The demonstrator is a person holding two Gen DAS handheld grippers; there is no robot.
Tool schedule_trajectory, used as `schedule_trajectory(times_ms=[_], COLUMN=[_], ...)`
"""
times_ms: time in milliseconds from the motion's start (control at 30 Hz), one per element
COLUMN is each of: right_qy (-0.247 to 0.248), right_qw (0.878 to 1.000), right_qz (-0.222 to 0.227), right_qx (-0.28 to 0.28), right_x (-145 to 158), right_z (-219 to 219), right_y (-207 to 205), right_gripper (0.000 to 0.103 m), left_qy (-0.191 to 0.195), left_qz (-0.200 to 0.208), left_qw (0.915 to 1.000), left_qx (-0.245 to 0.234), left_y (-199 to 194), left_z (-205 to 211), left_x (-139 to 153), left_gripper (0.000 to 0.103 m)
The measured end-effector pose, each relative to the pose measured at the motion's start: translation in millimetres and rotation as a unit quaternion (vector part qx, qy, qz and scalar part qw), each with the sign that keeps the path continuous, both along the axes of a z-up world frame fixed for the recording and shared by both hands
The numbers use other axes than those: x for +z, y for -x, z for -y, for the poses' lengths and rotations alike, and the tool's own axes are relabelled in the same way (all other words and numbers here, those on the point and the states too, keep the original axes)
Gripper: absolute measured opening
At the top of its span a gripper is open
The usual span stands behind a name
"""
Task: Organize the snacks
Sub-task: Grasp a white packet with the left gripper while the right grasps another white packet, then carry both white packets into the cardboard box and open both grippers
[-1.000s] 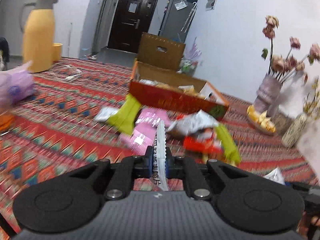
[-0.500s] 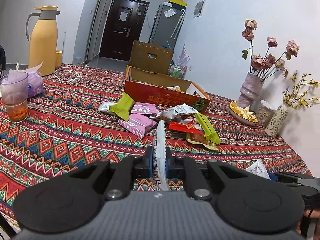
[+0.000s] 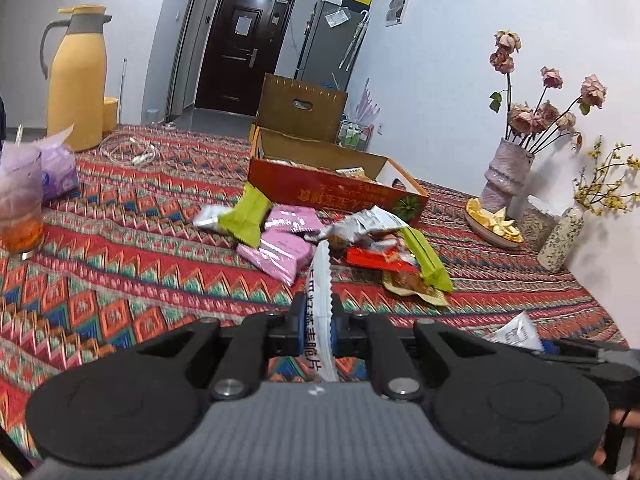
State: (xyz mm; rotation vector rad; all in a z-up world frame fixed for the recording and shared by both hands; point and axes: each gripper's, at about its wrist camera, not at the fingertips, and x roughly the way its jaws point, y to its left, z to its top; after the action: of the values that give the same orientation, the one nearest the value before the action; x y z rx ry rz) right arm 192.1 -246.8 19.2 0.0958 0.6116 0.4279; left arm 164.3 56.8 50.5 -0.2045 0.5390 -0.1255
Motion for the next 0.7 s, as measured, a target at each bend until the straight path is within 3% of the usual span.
schedule_trajectory(times_ms=[167,300,533,700], right_qy=[0.003,0.02,0.034,0.052], right_qw=[0.999,0.998,0.992,0.99], right_qz=[0.032,0.068,0.118,0.127], right_qx=[-0.003,0.003,0.013,0.024], right_x=[23.4,51.7,98.2,110.5], right_z=[0.9,0.0,-7.6,-21.5], right_y=[-35.3,-73.2,-156.0,-228.4], right_gripper=[0.036,0.036,0.036,0.036], left_qy=[-0.029,-0.056,-0.053,-0.069], left_qz=[0.024,0.069,0.101,0.127], left_qw=[0.9992,0.9958,0.9924,0.9874], left_qx=[-0.011,-0.02,-0.046,-0.064], left_y=[-40.1,-78.8,-163.4,-229.2], left_z=[-6.3,-13.3,-24.2,-21.2], left_x=[19.9,47.1,86.2,102.2], left_gripper=[0.011,0.011,0.011,0.011])
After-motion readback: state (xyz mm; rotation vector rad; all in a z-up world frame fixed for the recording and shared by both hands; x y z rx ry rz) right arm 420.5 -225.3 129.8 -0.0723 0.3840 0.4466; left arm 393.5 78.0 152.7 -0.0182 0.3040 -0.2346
